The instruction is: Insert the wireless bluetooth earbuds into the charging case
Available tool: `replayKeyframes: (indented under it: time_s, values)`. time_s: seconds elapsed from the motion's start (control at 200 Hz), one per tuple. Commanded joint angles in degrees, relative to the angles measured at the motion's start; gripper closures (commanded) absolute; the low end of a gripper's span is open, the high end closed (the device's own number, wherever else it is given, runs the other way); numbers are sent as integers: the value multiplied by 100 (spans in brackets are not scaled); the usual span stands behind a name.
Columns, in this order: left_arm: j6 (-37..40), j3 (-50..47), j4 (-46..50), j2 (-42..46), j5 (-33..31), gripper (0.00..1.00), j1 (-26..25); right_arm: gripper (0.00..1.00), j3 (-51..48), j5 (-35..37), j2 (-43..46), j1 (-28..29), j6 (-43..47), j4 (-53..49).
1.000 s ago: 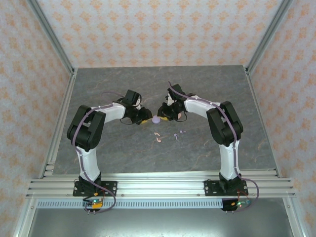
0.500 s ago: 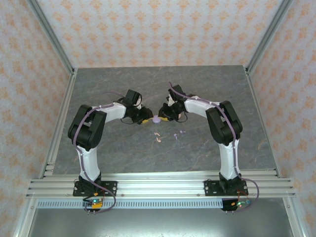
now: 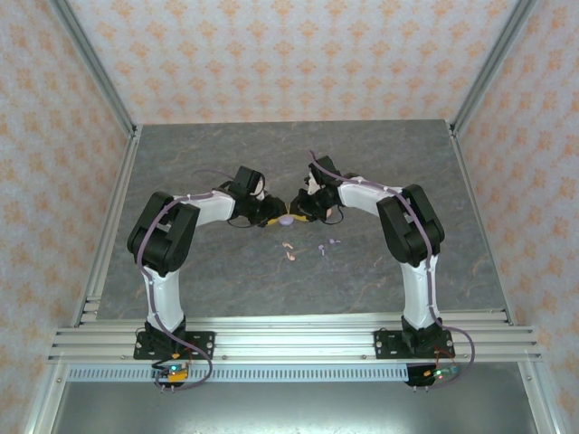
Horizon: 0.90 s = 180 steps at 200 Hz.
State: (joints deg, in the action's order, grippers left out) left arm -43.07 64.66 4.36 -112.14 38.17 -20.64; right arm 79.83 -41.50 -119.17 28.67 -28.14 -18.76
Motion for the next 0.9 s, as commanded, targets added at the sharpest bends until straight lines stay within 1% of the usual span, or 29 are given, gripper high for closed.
replayKeyframes:
  time_s: [0.0,0.135,0.3,0.586,0.761,0.896]
  values:
    - [-61,-141,-83,-25,34,62,-80,79,-149,160,-203,27,-57,-66]
    - [-215,-258,-335,-71,129,62,-76,81,-175,122,-224,20,-58,-39]
    - [-619,-502,-1050,-3,322,63,-79,83,-288,-17,-238,-32,-121,138]
    - [-731,-558,-1177,61,313,64,-75,84,-314,-123,-203,-53,-146,190]
    - [-896,-652,-1500,89,375,63,-76,81,-320,-108,-136,-76,-140,164]
    - [-901,-644,-1500,121,384,62,-76,79,-353,-89,-43,-82,-147,146]
